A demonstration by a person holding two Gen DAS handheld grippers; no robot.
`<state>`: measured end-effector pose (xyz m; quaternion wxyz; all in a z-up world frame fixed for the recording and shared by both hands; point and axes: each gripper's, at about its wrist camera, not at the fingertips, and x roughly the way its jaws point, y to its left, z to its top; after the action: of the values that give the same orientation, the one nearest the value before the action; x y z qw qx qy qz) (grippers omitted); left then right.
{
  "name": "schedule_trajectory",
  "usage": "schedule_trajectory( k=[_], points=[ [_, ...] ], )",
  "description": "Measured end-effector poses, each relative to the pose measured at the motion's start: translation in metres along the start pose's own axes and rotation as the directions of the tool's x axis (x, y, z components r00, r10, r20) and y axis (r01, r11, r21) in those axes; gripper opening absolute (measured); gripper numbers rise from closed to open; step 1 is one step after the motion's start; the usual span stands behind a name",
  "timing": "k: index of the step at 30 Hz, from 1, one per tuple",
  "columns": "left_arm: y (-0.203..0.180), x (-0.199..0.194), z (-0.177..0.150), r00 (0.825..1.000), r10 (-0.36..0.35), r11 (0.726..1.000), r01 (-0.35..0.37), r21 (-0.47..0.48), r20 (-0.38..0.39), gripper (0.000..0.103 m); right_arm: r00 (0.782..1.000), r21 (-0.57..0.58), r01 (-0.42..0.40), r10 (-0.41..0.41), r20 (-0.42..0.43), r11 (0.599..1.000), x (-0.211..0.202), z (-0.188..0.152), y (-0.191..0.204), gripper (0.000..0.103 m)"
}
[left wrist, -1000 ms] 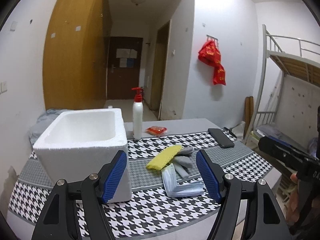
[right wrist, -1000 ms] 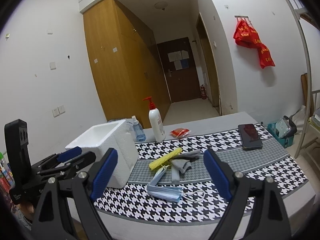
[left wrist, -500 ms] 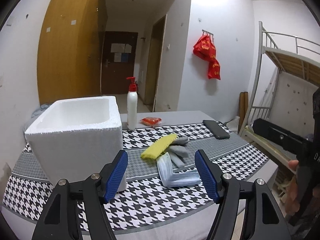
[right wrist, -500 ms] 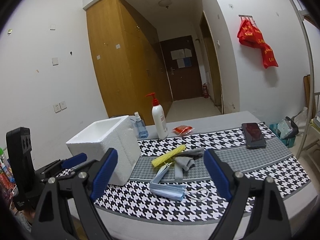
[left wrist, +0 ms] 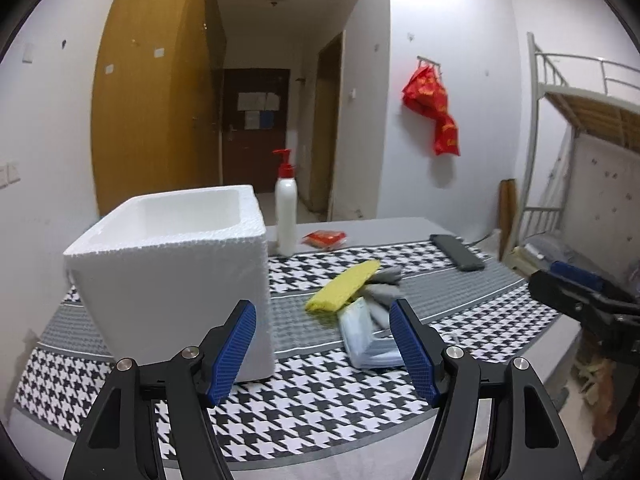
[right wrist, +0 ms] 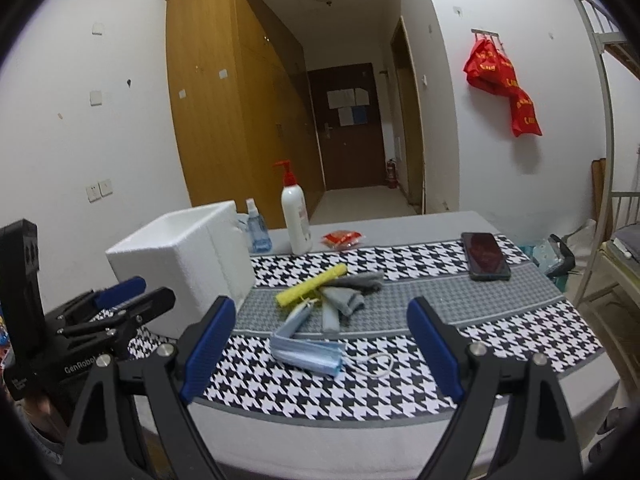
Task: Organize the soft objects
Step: 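Move both tools toward the blue face mask and grey sock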
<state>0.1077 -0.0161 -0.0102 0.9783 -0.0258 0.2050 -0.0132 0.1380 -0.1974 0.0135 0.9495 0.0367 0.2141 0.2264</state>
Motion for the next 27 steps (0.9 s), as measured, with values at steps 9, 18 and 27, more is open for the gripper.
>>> schedule_trajectory(
  k=[9,18,27],
  points=[
    [-0.005,0.009,0.000,1.000,-0.027,1.000,0.028,0.013,-0.005,0.071,1.000,-0.007,0.007,-0.008,-0.020,1.000,0.005,0.000,-0.003,0.090],
    [-0.016,0.039,0.005,0.997,-0.022,0.999,0.024,0.030,-0.068,0.071,0.998,-0.020,0.025,-0.026,-0.062,0.999,0.027,-0.002,-0.013,0.090],
    [-0.031,0.063,0.000,0.992,-0.022,0.998,0.028,0.053,-0.122,0.071,0.994,-0.026,0.025,-0.028,-0.105,0.999,0.050,-0.003,-0.033,0.090]
  ],
)
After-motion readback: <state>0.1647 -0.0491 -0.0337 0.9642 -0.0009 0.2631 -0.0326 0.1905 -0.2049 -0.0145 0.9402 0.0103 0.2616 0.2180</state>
